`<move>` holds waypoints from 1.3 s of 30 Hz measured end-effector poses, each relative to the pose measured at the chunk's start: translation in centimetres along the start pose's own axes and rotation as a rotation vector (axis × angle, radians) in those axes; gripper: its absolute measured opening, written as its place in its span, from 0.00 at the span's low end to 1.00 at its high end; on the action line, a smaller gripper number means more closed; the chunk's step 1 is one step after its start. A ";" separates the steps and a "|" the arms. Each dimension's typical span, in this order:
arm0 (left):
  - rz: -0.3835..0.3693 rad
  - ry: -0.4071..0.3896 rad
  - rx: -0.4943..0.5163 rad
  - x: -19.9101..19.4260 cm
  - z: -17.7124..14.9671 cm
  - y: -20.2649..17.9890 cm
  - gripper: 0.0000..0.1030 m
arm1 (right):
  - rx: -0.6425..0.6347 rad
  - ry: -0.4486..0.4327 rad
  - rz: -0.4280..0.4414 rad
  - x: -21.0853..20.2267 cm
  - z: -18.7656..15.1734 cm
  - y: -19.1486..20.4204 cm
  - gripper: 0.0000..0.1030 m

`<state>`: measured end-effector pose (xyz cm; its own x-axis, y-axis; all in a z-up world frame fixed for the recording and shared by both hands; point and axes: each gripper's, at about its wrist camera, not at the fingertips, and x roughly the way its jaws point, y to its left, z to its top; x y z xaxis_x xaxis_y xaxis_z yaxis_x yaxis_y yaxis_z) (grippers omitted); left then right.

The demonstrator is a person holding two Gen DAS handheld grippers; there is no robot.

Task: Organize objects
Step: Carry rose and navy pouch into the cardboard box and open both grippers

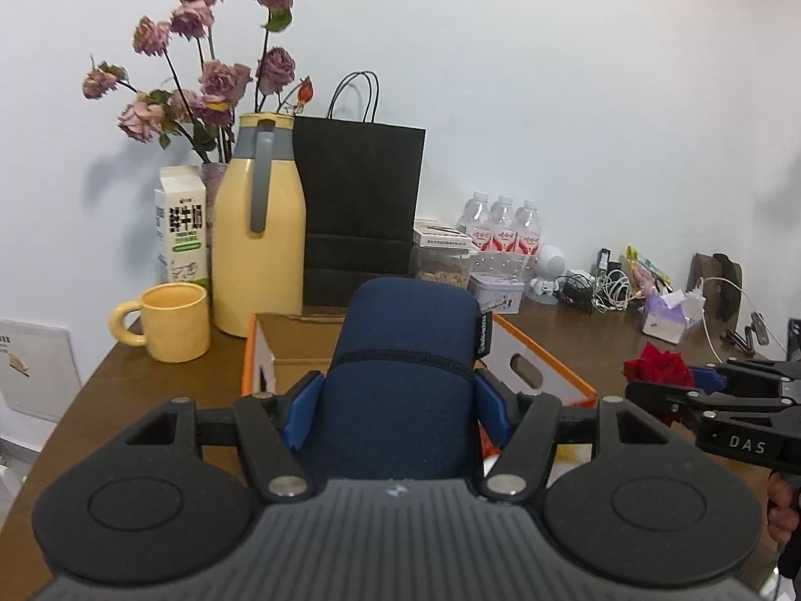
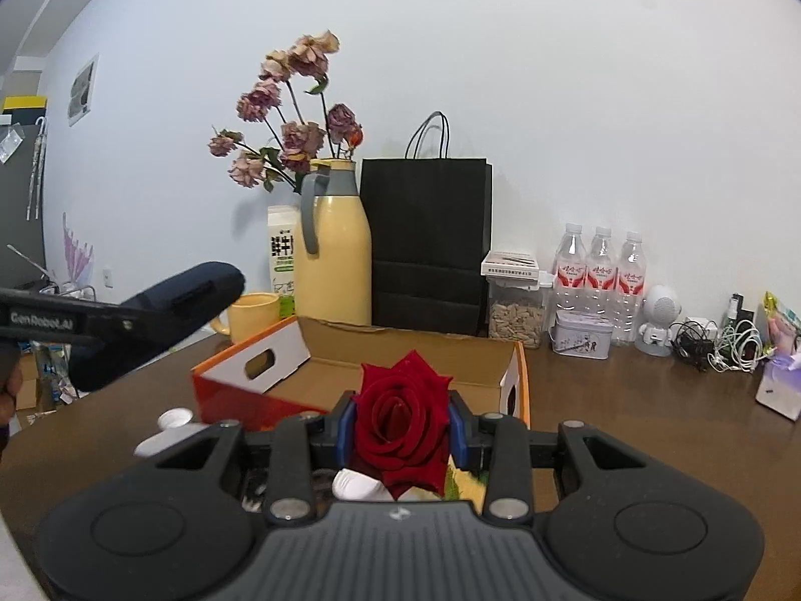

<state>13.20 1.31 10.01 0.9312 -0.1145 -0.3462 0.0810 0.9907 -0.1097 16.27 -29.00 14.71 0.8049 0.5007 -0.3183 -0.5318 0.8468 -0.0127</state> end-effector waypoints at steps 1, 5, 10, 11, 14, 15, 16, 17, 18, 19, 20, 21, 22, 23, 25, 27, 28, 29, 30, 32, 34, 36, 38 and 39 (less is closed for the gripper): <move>0.000 0.005 -0.005 0.9 0.3 0.0 0.63 | 0.004 0.010 -0.002 0.9 0.4 -0.3 0.34; 0.005 0.028 -0.034 4.7 1.3 0.2 0.63 | 0.025 0.061 0.000 4.9 1.8 -1.5 0.34; 0.030 0.065 -0.079 9.5 1.7 0.8 0.63 | 0.010 0.129 0.015 9.8 2.5 -2.2 0.34; 0.041 0.071 -0.087 10.4 1.8 0.9 0.63 | 0.006 0.143 0.014 10.7 2.5 -2.3 0.34; 0.061 0.094 -0.118 12.5 1.9 1.5 0.63 | 0.007 0.191 0.014 13.5 2.8 -2.9 0.34; 0.072 0.101 -0.119 13.2 1.9 1.7 0.63 | 0.017 0.212 0.024 14.4 2.9 -3.2 0.34; 0.083 0.108 -0.119 13.8 1.9 1.8 0.63 | 0.031 0.229 0.035 15.2 2.8 -3.6 0.34; 0.092 0.115 -0.119 14.3 1.9 1.9 0.63 | 0.041 0.249 0.043 16.0 2.8 -3.9 0.34; 0.099 0.124 -0.120 14.9 1.9 2.0 0.63 | 0.042 0.268 0.044 16.8 2.6 -4.0 0.34; 0.105 0.135 -0.123 15.4 1.7 2.1 0.63 | 0.039 0.286 0.043 17.5 2.4 -4.2 0.34; 0.108 0.144 -0.124 15.9 1.6 2.3 0.63 | 0.036 0.299 0.040 18.1 2.3 -4.3 0.34; 0.111 0.153 -0.124 16.2 1.5 2.4 0.63 | 0.034 0.311 0.037 18.6 2.2 -4.4 0.34; 0.114 0.164 -0.125 16.6 1.3 2.5 0.63 | 0.032 0.322 0.035 19.1 2.1 -4.5 0.34; 0.114 0.174 -0.127 16.9 1.2 2.7 0.63 | 0.031 0.330 0.034 19.5 2.0 -4.5 0.34; 0.112 0.196 -0.132 17.5 0.9 3.0 0.64 | 0.026 0.345 0.033 20.2 1.8 -4.5 0.34; 0.108 0.212 -0.132 17.8 0.6 3.0 0.65 | 0.022 0.357 0.035 20.7 1.7 -4.4 0.35; 0.108 0.215 -0.133 17.9 0.5 3.0 0.69 | 0.020 0.362 0.036 20.9 1.7 -4.3 0.37; 0.116 0.208 -0.125 17.8 0.5 2.9 0.79 | 0.019 0.365 0.032 21.0 1.6 -4.2 0.39; 0.123 0.195 -0.115 17.5 0.5 2.7 0.85 | 0.018 0.366 0.029 21.0 1.5 -4.2 0.42; 0.120 0.140 -0.111 16.6 0.8 2.4 1.00 | 0.021 0.360 0.023 20.9 1.4 -4.2 0.58; 0.123 0.112 -0.111 16.0 1.1 2.2 1.00 | 0.020 0.339 0.011 20.6 1.5 -4.1 0.84; 0.119 0.098 -0.115 15.6 1.3 2.1 1.00 | 0.018 0.309 0.002 20.0 1.8 -4.0 0.95; 0.115 0.089 -0.114 15.4 1.4 2.0 1.00 | 0.014 0.292 0.000 19.5 2.1 -3.8 0.98; 0.113 0.086 -0.114 15.3 1.5 1.9 1.00 | 0.010 0.284 -0.004 19.2 2.3 -3.7 1.00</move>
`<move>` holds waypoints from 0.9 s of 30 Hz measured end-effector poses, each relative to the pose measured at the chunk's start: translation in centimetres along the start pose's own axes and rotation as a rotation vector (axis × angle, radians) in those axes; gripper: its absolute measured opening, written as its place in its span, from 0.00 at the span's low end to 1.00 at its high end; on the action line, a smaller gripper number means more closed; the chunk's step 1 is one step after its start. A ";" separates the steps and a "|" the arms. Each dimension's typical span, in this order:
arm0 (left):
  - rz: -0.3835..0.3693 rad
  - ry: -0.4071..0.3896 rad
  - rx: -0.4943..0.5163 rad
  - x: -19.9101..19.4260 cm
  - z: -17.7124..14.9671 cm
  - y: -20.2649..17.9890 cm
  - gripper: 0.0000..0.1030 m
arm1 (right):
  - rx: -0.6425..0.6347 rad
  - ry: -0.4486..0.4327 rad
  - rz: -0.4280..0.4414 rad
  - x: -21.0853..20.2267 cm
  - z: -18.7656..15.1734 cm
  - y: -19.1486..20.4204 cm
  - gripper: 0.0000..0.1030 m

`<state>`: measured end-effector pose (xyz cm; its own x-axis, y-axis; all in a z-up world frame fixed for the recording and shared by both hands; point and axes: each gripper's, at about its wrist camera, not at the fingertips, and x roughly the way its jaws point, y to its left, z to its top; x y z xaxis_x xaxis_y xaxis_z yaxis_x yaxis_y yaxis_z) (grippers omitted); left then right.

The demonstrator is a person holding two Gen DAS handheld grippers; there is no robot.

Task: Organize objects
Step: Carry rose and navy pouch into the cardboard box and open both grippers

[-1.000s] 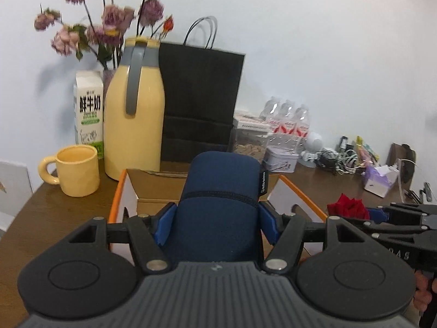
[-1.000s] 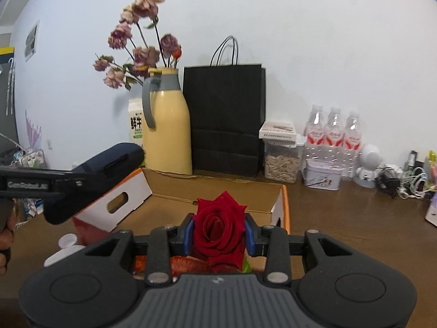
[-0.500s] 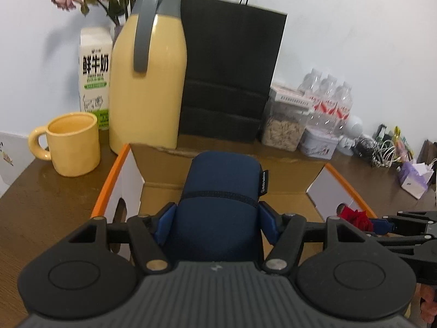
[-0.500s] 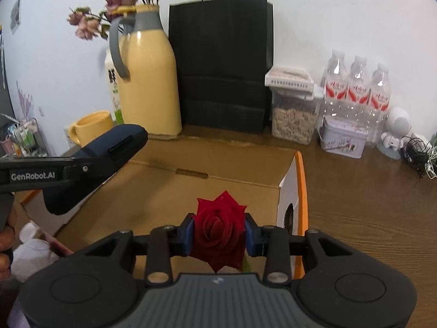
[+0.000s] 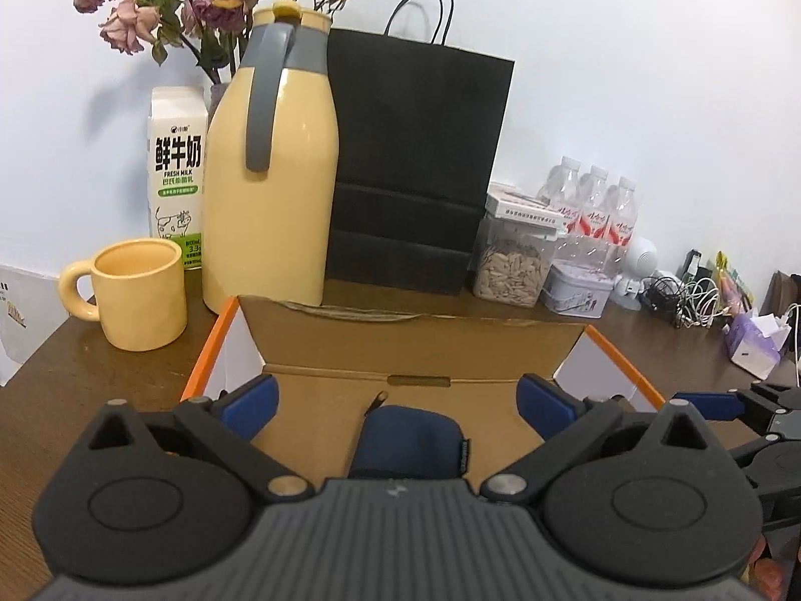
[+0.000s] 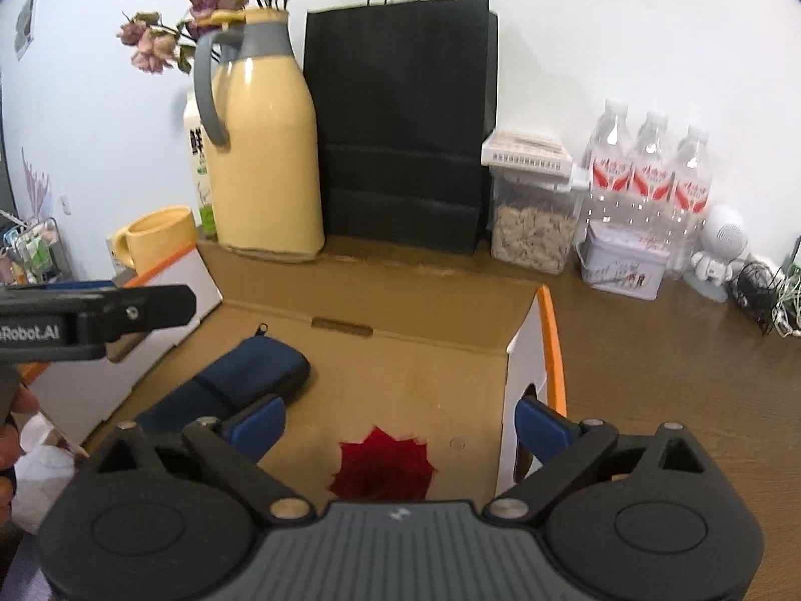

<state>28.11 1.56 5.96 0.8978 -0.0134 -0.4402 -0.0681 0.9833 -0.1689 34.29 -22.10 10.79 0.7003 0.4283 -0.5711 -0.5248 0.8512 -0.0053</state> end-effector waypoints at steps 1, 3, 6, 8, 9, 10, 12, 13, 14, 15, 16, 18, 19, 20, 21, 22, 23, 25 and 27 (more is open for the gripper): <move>-0.003 -0.005 0.001 -0.2 0.1 -0.1 1.00 | -0.004 -0.010 -0.007 -0.3 0.0 0.1 1.00; -0.008 -0.018 0.003 -0.6 0.2 -0.3 1.00 | -0.010 -0.025 -0.017 -0.9 0.1 0.3 1.00; -0.014 -0.040 0.006 -1.5 0.7 -0.5 1.00 | -0.011 -0.042 -0.029 -2.0 0.2 0.3 1.00; -0.018 -0.056 0.013 -2.2 0.9 -0.7 1.00 | -0.015 -0.056 -0.039 -2.8 0.2 0.4 1.00; -0.019 -0.063 0.016 -2.6 0.9 -0.8 1.00 | -0.015 -0.065 -0.043 -3.3 0.2 0.5 1.00; -0.019 -0.069 0.019 -3.1 1.0 -0.8 1.00 | -0.014 -0.075 -0.045 -3.8 0.2 0.5 1.00; -0.022 -0.076 0.022 -3.9 0.9 -0.9 1.00 | -0.013 -0.096 -0.048 -4.9 0.2 0.7 1.00; -0.025 -0.078 0.025 -4.4 0.9 -0.9 1.00 | -0.013 -0.106 -0.050 -5.5 0.2 0.8 1.00; -0.027 -0.081 0.028 -4.8 0.8 -0.9 1.00 | -0.014 -0.116 -0.051 -6.1 0.1 0.9 1.00; -0.028 -0.083 0.031 -5.3 0.8 -0.9 1.00 | -0.015 -0.126 -0.051 -6.7 -0.1 1.1 1.00; -0.029 -0.086 0.035 -5.8 0.7 -0.9 1.00 | -0.015 -0.135 -0.050 -7.2 -0.2 1.2 1.00; -0.035 -0.091 0.042 -6.9 0.6 -0.9 1.00 | -0.019 -0.152 -0.051 -8.3 -0.5 1.5 1.00; -0.040 -0.094 0.045 -7.4 0.5 -0.9 1.00 | -0.022 -0.162 -0.053 -8.9 -0.8 1.7 1.00; -0.044 -0.097 0.049 -8.0 0.4 -0.9 1.00 | -0.026 -0.172 -0.054 -9.5 -1.0 1.8 1.00; -0.046 -0.100 0.054 -8.6 0.3 -0.9 1.00 | -0.030 -0.184 -0.054 -10.2 -1.2 2.0 1.00; -0.048 -0.103 0.058 -9.1 0.1 -0.8 1.00 | -0.032 -0.195 -0.054 -10.8 -1.5 2.1 1.00; -0.051 -0.105 0.062 -9.7 -0.1 -0.8 1.00 | -0.033 -0.206 -0.053 -11.5 -1.8 2.3 1.00; -0.059 -0.108 0.064 -10.6 -0.5 -0.6 1.00 | -0.033 -0.223 -0.050 -12.7 -2.4 2.5 1.00; -0.064 -0.113 0.066 -11.7 -1.0 -0.4 1.00 | -0.037 -0.238 -0.047 -13.9 -3.2 2.8 1.00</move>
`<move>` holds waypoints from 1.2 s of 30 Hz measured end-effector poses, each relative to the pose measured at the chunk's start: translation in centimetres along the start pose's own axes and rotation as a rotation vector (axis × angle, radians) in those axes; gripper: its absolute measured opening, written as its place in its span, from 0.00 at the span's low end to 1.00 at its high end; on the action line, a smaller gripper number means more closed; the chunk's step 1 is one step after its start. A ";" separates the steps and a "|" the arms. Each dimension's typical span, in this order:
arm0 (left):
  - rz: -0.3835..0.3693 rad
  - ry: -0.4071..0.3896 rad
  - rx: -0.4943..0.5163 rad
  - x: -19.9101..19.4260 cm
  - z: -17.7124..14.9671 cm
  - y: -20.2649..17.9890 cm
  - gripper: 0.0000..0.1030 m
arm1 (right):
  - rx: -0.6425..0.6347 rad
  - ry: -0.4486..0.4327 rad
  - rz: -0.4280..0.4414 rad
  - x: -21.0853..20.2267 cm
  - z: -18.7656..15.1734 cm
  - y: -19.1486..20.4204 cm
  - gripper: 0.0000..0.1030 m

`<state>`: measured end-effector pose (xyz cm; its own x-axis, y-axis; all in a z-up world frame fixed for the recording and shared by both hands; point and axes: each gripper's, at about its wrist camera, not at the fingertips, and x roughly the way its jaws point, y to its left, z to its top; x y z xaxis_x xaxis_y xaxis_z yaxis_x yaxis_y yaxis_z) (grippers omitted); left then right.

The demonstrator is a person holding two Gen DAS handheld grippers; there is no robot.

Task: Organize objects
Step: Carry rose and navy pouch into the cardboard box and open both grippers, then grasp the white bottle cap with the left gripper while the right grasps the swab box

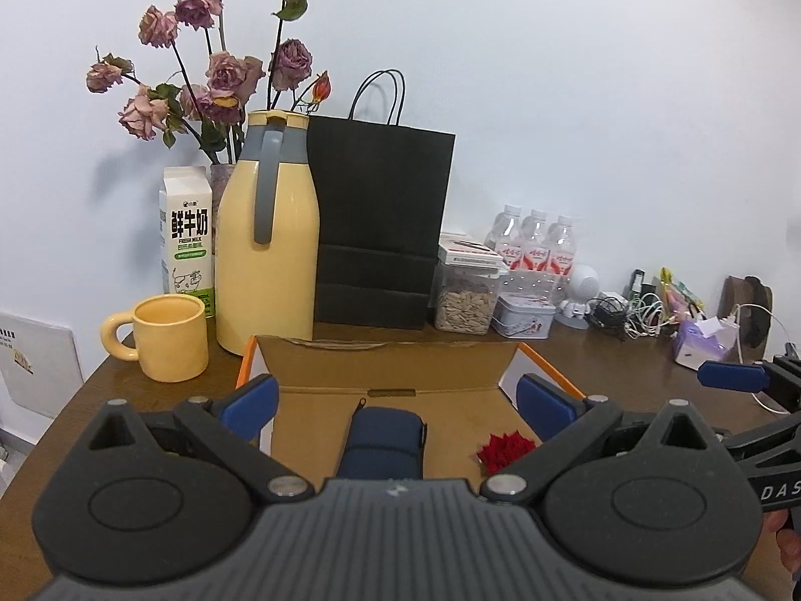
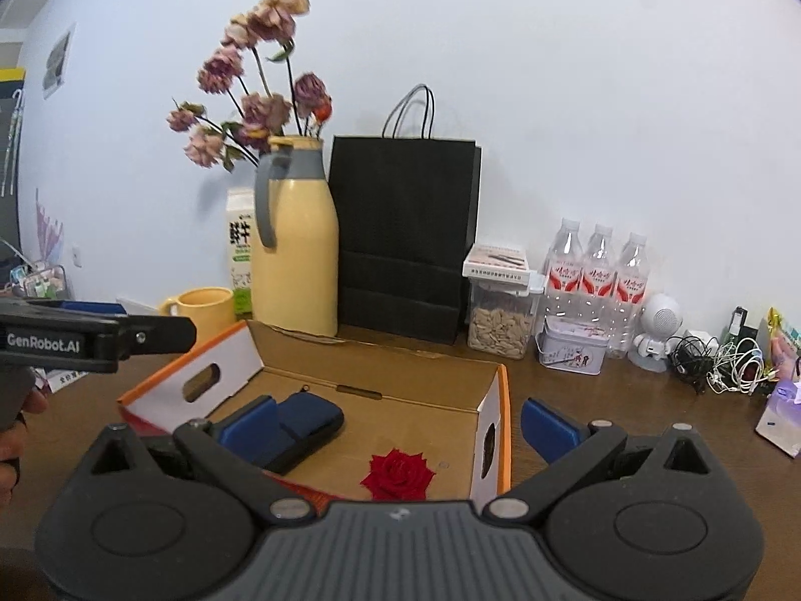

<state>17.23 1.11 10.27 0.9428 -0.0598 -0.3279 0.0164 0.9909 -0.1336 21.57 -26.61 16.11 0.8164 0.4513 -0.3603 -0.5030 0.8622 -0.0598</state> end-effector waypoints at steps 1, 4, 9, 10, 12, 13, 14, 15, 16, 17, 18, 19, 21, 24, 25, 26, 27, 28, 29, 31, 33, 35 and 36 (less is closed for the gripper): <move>-0.001 0.000 0.001 -0.5 -0.3 0.0 1.00 | -0.003 -0.006 0.000 -0.6 -0.3 0.2 1.00; -0.002 0.005 0.000 -2.1 -1.1 0.3 1.00 | -0.001 -0.020 0.013 -2.4 -1.2 0.6 1.00; 0.000 0.028 0.004 -4.4 -3.1 0.9 1.00 | 0.013 -0.040 0.040 -5.2 -3.1 1.4 1.00; 0.003 0.036 0.006 -4.8 -3.5 1.0 1.00 | 0.015 -0.041 0.040 -5.7 -3.6 1.6 1.00; 0.009 0.049 0.010 -5.6 -4.3 1.3 1.00 | 0.022 -0.039 0.043 -6.6 -4.5 2.0 1.00; 0.011 0.054 0.012 -6.0 -4.7 1.4 1.00 | 0.028 -0.034 0.044 -7.0 -5.0 2.1 1.00; 0.015 0.060 0.013 -6.3 -5.1 1.5 1.00 | 0.034 -0.030 0.043 -7.2 -5.5 2.3 1.00; 0.024 0.068 0.011 -6.4 -5.5 1.7 1.00 | 0.045 -0.026 0.043 -7.5 -6.0 2.5 1.00; 0.032 0.075 0.008 -6.6 -5.9 1.9 1.00 | 0.055 -0.021 0.047 -7.7 -6.6 2.7 1.00; 0.038 0.083 0.004 -6.7 -6.3 2.1 1.00 | 0.063 -0.017 0.051 -8.0 -7.2 2.9 1.00; 0.046 0.094 -0.001 -6.6 -6.7 2.3 1.00 | 0.068 -0.012 0.050 -8.2 -7.8 3.2 1.00; 0.055 0.109 -0.010 -6.6 -7.2 2.5 1.00 | 0.068 -0.005 0.046 -8.4 -8.4 3.5 1.00; 0.057 0.135 -0.023 -6.7 -8.1 2.9 1.00 | 0.063 0.013 0.036 -8.5 -9.4 3.9 1.00; 0.057 0.168 -0.041 -6.9 -9.6 3.3 1.00 | 0.086 0.043 0.041 -8.6 -11.1 4.3 1.00; 0.056 0.179 -0.053 -7.0 -10.0 3.5 1.00 | 0.093 0.055 0.040 -8.5 -11.6 4.4 1.00; 0.056 0.188 -0.063 -7.0 -10.4 3.7 1.00 | 0.096 0.065 0.037 -8.3 -12.1 4.5 1.00; 0.057 0.196 -0.068 -7.0 -10.6 3.8 1.00 | 0.100 0.076 0.033 -8.1 -12.5 4.5 1.00; 0.058 0.202 -0.070 -7.0 -10.7 3.8 1.00 | 0.104 0.086 0.032 -7.9 -12.7 4.5 1.00; 0.060 0.206 -0.069 -7.0 -10.8 3.8 1.00 | 0.107 0.092 0.031 -7.7 -12.9 4.5 1.00; 0.065 0.210 -0.066 -7.0 -10.9 3.8 1.00 | 0.107 0.096 0.026 -7.2 -13.1 4.5 1.00; 0.062 0.212 -0.067 -7.1 -10.9 3.7 1.00 | 0.102 0.101 0.017 -6.6 -13.2 4.6 1.00; 0.067 0.216 -0.064 -7.0 -10.9 3.7 1.00 | 0.094 0.113 0.006 -5.9 -13.2 4.6 1.00; 0.069 0.219 -0.064 -6.9 -11.0 3.7 1.00 | 0.087 0.117 0.004 -5.6 -13.2 4.7 1.00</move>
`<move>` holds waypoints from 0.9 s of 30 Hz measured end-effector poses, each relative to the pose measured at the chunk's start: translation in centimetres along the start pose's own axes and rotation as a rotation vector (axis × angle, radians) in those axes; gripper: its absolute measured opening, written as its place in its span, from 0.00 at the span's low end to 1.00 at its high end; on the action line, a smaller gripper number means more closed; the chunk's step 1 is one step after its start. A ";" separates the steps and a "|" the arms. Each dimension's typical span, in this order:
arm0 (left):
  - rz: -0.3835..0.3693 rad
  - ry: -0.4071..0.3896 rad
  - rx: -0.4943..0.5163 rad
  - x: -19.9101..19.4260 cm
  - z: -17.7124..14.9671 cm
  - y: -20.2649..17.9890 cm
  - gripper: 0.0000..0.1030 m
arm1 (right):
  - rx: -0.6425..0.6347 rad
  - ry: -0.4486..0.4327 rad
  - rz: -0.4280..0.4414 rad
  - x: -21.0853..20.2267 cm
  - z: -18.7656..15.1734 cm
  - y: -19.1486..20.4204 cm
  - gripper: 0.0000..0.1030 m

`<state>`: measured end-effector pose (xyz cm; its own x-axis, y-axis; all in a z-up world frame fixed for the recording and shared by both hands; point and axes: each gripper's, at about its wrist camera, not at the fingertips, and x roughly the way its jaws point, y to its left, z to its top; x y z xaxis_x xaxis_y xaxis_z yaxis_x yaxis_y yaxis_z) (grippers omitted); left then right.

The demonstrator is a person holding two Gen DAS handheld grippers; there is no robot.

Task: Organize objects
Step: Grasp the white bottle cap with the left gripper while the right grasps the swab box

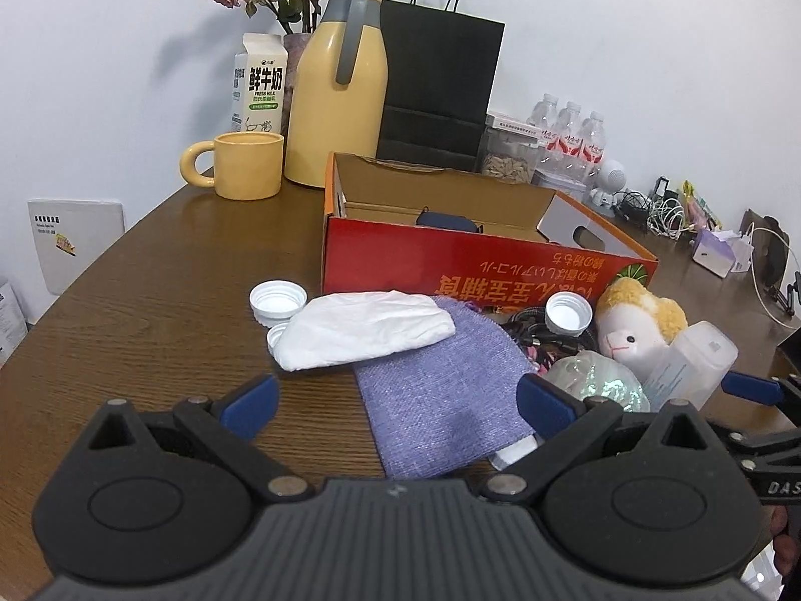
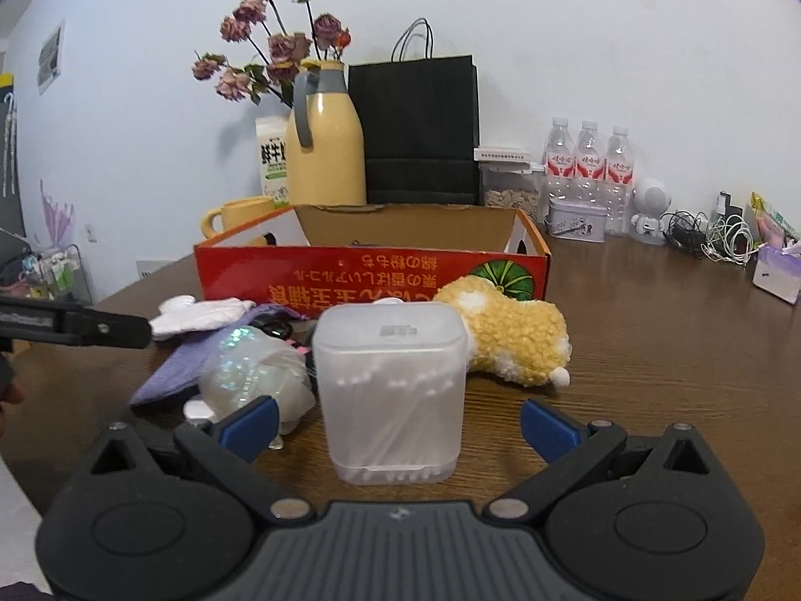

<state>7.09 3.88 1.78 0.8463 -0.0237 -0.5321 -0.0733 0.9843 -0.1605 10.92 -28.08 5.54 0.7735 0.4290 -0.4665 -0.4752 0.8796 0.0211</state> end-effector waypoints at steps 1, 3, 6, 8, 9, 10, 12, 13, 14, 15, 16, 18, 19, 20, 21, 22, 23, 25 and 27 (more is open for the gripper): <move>0.002 0.003 -0.002 0.1 0.0 0.1 1.00 | -0.004 0.003 -0.002 0.3 0.1 0.0 1.00; 0.006 0.010 -0.006 0.4 -0.1 0.2 1.00 | -0.016 0.009 -0.003 0.9 0.3 0.1 1.00; 0.006 0.021 -0.013 0.8 -0.3 0.5 1.00 | -0.028 0.022 -0.015 2.1 0.4 0.3 0.98; 0.005 0.030 -0.017 1.2 -0.4 0.6 1.00 | -0.023 0.027 -0.020 2.7 0.4 0.3 0.94; 0.005 0.034 -0.018 1.3 -0.5 0.6 1.00 | -0.018 0.025 -0.019 2.8 0.4 0.3 0.90; 0.007 0.038 -0.019 1.5 -0.5 0.7 1.00 | -0.016 0.023 -0.017 3.0 0.4 0.3 0.88; 0.012 0.041 -0.022 1.8 -0.3 0.9 1.00 | -0.014 0.023 -0.006 3.1 0.4 0.3 0.71; 0.014 0.042 -0.025 1.9 -0.3 1.0 1.00 | -0.013 0.026 -0.001 3.2 0.4 0.3 0.63; 0.017 0.043 -0.026 2.1 -0.2 1.1 1.00 | -0.010 0.028 0.003 3.3 0.4 0.3 0.63; 0.020 0.044 -0.027 2.2 -0.1 1.1 1.00 | -0.010 0.028 0.004 3.3 0.4 0.2 0.62; 0.022 0.045 -0.028 2.4 -0.1 1.2 1.00 | -0.013 0.027 0.006 3.3 0.4 0.2 0.62; 0.024 0.047 -0.029 2.7 0.0 1.3 1.00 | -0.007 0.020 0.007 3.3 0.3 0.1 0.62; 0.027 0.049 -0.028 2.8 0.1 1.4 1.00 | -0.003 0.017 0.004 3.3 0.3 0.0 0.62; 0.030 0.049 -0.029 2.9 0.1 1.5 1.00 | 0.001 0.014 0.002 3.3 0.3 -0.1 0.62; 0.032 0.049 -0.029 3.1 0.2 1.5 1.00 | 0.004 0.009 0.000 3.2 0.3 -0.1 0.62; 0.036 0.048 -0.029 3.2 0.3 1.7 1.00 | 0.006 0.003 -0.002 3.1 0.3 -0.2 0.62; 0.041 0.044 -0.029 3.3 0.5 1.8 1.00 | 0.008 -0.005 -0.004 3.0 0.3 -0.3 0.62; 0.059 0.031 -0.030 3.5 1.1 2.2 1.00 | 0.012 -0.020 -0.015 2.7 0.3 -0.5 0.62; 0.080 0.013 -0.033 3.8 1.9 2.8 1.00 | 0.018 -0.029 -0.028 2.5 0.5 -0.7 0.62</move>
<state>11.09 6.84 0.92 0.8302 0.0523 -0.5550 -0.1578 0.9769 -0.1439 13.38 -27.57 4.78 0.7985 0.4097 -0.4411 -0.4459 0.8948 0.0240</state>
